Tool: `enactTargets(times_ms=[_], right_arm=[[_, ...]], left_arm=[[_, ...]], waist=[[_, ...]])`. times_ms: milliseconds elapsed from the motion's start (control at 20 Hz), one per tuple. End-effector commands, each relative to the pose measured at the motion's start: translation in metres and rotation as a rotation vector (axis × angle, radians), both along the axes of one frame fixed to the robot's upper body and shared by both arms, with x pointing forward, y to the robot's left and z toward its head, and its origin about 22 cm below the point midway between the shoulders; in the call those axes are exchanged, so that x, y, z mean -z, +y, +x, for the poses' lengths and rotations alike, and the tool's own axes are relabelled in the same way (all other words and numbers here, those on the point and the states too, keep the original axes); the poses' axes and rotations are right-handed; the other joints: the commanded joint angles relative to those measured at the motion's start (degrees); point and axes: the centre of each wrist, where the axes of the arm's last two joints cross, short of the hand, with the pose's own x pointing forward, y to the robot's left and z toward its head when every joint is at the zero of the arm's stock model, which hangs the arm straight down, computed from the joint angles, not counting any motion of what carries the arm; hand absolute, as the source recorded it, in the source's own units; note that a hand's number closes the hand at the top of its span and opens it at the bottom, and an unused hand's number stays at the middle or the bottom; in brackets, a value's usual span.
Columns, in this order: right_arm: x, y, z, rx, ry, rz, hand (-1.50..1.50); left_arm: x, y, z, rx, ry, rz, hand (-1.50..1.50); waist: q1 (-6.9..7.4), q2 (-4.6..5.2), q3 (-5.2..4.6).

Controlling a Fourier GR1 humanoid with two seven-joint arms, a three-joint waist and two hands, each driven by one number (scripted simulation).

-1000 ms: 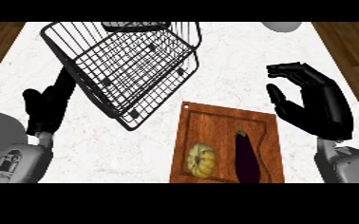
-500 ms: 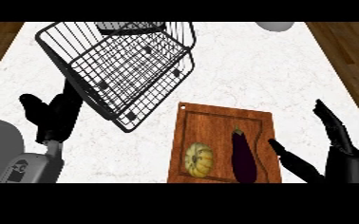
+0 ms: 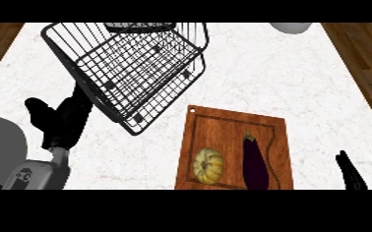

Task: Pick the eggplant from the cutting board and place it in the tiered basket

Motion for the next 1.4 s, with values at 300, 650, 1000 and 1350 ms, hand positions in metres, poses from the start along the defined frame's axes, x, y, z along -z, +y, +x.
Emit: enactTargets(times_ms=[300, 650, 1000, 1350], right_arm=[[-0.028, 0.034, -0.036, 0.222, 0.252, -0.167, -1.50], [-0.048, 0.095, -0.010, 0.296, 0.359, -0.188, -1.50], [-0.051, 0.148, 0.013, 0.410, 0.519, -0.338, -1.50], [-0.040, 0.182, 0.035, 0.399, 0.608, -0.303, -1.50]], left_arm=[[0.000, -0.023, -0.007, 0.117, 0.017, -0.023, 0.00], [-0.007, -0.038, 0.003, 0.141, 0.026, -0.040, 0.00], [0.004, -0.027, 0.000, 0.138, 0.043, -0.042, 0.00], [-0.004, -0.037, 0.003, 0.157, 0.042, -0.059, 0.00]], waist=[[2.13, 1.10, -0.33], [3.53, 1.49, -0.19], [3.29, 0.90, 0.13], [2.77, 0.57, 0.36]])
